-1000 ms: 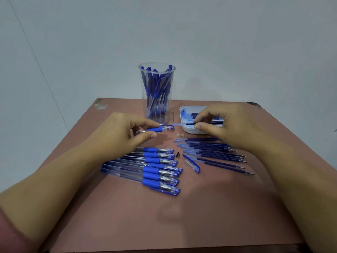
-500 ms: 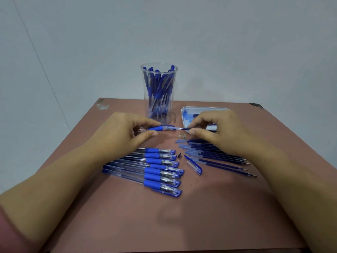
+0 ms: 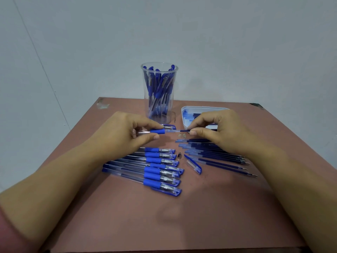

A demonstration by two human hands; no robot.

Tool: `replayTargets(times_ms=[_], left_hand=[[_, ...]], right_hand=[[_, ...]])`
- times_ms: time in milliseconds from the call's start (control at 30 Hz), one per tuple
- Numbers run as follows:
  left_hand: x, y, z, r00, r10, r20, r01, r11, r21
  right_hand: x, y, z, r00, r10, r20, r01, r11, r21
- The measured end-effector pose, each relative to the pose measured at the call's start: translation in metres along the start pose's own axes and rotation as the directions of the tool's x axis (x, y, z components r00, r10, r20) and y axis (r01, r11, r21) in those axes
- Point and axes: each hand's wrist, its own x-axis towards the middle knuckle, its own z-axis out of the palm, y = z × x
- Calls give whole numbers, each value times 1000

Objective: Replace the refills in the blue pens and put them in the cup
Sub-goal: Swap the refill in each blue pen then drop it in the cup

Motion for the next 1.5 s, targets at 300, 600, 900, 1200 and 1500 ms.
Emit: replayTargets(times_ms=[300,600,900,1200,1500], left_hand=[[-1,7,2,1000,15,14,-14,1000,-21],[-1,8,3,999,38,17,-38,999,-9],[0,6,3,999,34,7,-34,999,-17],[0,5,3,999,45,-10,-45,999,-11],[0,0,3,999,35,-8,-35,999,-8]], right_hand=[[-1,-5,-1,998,-38,59,42,996,-77],[1,-6,10,997,-66,48,70,993,-94],[2,-4,11,998,-53,33,56,993,-105],[2,-5,14,1000,-29,-1,29,998,-52],[-4,-3,6,997,42,58,-37,995,-95]])
